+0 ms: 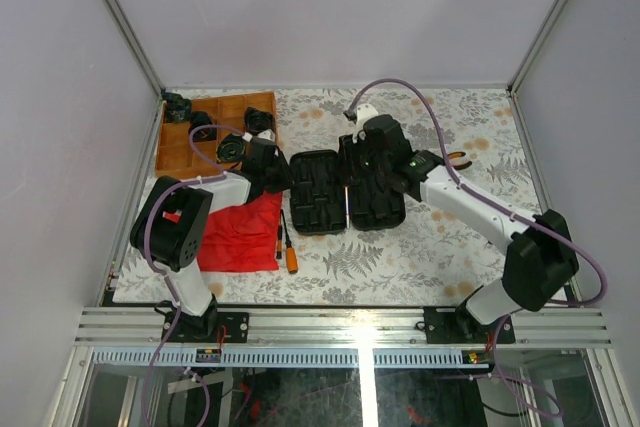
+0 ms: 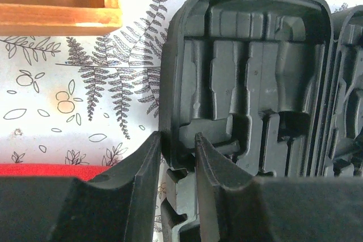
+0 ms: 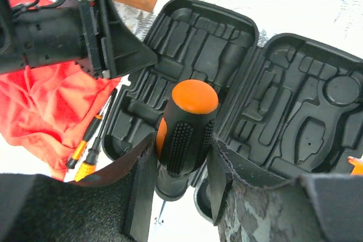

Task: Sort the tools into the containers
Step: Move the storage box to the center of the board.

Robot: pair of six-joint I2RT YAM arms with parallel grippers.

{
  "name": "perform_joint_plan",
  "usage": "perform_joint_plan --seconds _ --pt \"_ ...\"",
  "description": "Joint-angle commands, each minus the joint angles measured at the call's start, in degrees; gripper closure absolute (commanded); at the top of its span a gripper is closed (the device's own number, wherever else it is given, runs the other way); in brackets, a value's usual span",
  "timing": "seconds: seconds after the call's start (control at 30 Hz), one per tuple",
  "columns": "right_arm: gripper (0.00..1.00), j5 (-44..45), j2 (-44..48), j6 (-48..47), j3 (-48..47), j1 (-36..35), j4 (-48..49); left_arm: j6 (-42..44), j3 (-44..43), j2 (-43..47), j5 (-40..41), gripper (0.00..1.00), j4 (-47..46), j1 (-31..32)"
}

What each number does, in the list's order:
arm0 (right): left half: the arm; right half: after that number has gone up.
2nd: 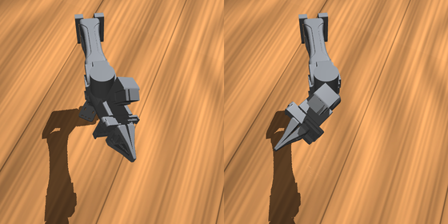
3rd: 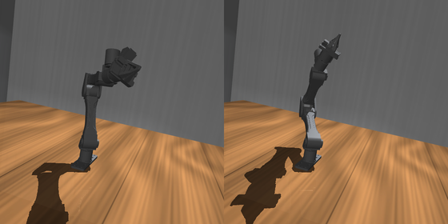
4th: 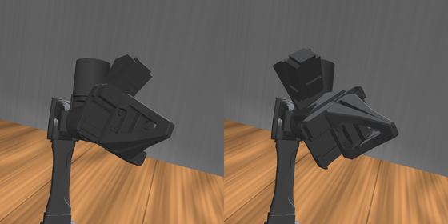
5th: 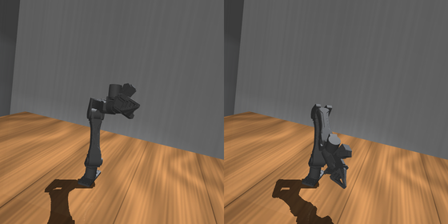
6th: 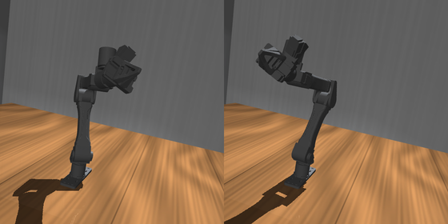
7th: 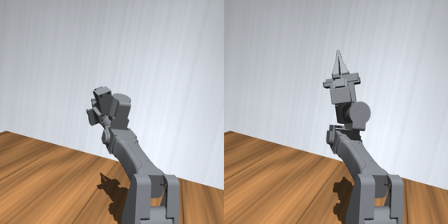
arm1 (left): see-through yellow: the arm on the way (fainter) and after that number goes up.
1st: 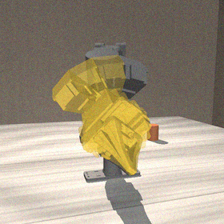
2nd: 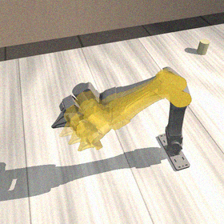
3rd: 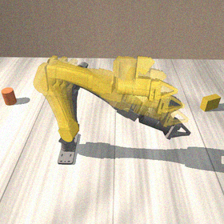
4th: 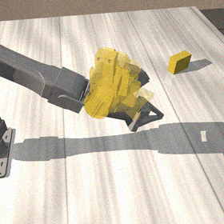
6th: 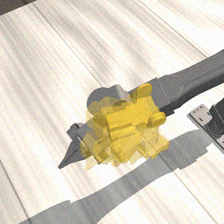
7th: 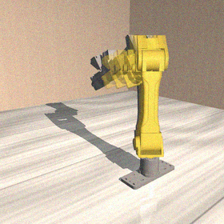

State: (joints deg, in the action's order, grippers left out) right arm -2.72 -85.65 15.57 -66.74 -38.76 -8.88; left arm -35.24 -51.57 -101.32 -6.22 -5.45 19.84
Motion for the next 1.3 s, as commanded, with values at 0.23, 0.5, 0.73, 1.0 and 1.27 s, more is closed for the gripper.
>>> perform_joint_plan --seconds 0.23,0.5,0.73,1.0,1.27 --pt "1.0 -4.1 -7.7 5.3 -7.5 6.9 -0.8 -0.9 4.0 2.0 2.8 0.85 -1.0 6.9" --pt "1.0 -4.9 -13.5 5.2 -11.0 7.6 -4.8 -5.2 8.1 3.9 4.6 0.72 -1.4 9.9" --pt "1.0 -7.9 -16.3 6.4 -9.4 7.6 -7.5 -6.2 8.8 4.9 5.4 0.57 -2.5 10.0" --pt "1.0 -9.4 -20.1 7.7 -8.5 7.6 -8.8 -6.1 8.3 4.9 5.2 0.55 -2.7 10.1" --pt "0.97 -5.4 -22.6 8.2 -7.6 7.6 -9.5 -6.1 8.2 5.3 6.0 0.55 -2.0 10.1"
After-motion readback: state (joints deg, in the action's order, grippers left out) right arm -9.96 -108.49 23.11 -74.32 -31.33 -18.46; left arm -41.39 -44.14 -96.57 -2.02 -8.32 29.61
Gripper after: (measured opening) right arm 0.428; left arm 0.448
